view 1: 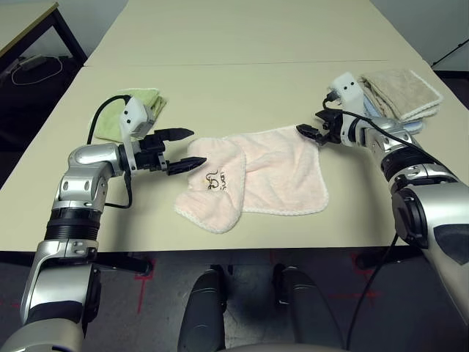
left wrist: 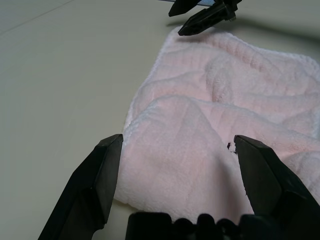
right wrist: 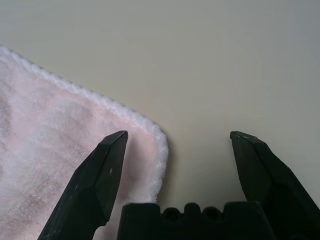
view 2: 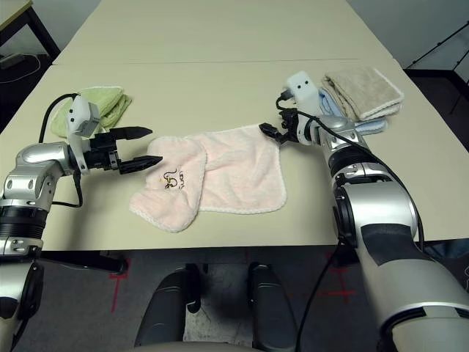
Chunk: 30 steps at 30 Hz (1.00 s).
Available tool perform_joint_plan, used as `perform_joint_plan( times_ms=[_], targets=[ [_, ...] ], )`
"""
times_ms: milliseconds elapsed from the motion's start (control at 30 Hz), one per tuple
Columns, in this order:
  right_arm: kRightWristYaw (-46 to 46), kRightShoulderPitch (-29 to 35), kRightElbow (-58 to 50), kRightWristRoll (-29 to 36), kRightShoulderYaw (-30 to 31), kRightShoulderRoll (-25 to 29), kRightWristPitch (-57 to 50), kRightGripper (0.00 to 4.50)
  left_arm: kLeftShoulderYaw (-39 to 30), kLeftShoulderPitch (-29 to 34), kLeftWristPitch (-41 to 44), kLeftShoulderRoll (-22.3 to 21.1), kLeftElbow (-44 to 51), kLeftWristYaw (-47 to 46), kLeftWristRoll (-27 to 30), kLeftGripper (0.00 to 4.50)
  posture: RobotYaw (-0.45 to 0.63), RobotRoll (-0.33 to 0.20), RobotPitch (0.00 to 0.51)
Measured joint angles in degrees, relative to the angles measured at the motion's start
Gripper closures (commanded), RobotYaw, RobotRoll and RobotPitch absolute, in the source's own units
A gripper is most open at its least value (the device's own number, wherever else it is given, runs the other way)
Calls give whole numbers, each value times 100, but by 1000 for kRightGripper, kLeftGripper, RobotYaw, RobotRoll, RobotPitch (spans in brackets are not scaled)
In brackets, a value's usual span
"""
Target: Fold the towel and set it aside.
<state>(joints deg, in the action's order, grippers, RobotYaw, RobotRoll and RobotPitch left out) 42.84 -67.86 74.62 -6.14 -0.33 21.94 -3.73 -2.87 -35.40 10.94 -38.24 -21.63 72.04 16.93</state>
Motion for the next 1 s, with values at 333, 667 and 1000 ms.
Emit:
perform_joint_plan(
  times_ms=[333, 667, 1000],
  targets=[
    [-106, -97, 27, -244, 158, -31, -302, 36, 1, 17, 204, 3, 277, -12, 20, 0, 67, 0, 207],
    [46, -155, 27, -309, 201, -89, -462, 1427, 10, 51, 375, 4, 480, -14, 109, 0, 70, 0, 201],
    [177, -158, 28, -187, 30, 70, -513, 4460, 78, 50, 443, 6, 535, -7, 123, 0, 48, 0, 190]
  ],
)
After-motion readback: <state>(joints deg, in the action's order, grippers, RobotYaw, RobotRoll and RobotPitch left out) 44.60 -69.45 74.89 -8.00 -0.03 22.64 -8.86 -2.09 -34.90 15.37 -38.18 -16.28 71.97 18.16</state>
